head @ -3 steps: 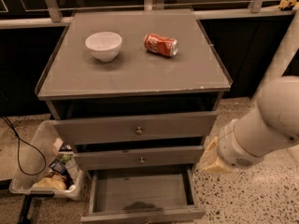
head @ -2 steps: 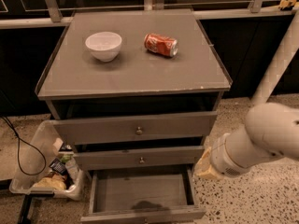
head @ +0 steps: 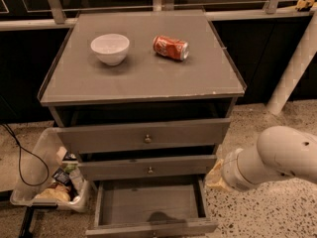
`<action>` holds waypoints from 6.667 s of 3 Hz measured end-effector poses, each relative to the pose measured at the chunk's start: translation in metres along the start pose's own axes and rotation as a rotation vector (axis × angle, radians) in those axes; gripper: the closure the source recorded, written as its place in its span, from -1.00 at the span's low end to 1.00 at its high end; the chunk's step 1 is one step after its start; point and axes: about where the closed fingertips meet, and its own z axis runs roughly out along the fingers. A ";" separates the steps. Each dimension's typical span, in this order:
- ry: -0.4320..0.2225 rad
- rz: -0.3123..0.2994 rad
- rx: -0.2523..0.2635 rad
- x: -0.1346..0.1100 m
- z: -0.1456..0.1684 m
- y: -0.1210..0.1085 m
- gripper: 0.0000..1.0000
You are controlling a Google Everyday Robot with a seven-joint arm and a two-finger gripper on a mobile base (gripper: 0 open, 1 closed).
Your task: Close bottom drawer
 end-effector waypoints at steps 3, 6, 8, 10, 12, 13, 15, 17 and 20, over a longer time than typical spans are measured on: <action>0.018 0.117 -0.109 0.064 0.134 0.024 1.00; 0.006 0.265 -0.161 0.156 0.258 0.037 1.00; -0.015 0.279 -0.197 0.163 0.290 0.042 1.00; -0.080 0.155 -0.196 0.171 0.335 0.065 1.00; -0.067 0.193 -0.202 0.203 0.390 0.081 1.00; -0.030 0.274 -0.212 0.228 0.427 0.078 1.00; -0.026 0.330 -0.204 0.235 0.442 0.069 0.25; -0.026 0.330 -0.204 0.235 0.442 0.069 -0.69; -0.150 0.250 -0.209 0.194 0.460 0.026 -0.64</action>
Offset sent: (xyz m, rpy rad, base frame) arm 0.0031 0.0191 -0.1701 0.0638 0.2003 -0.0709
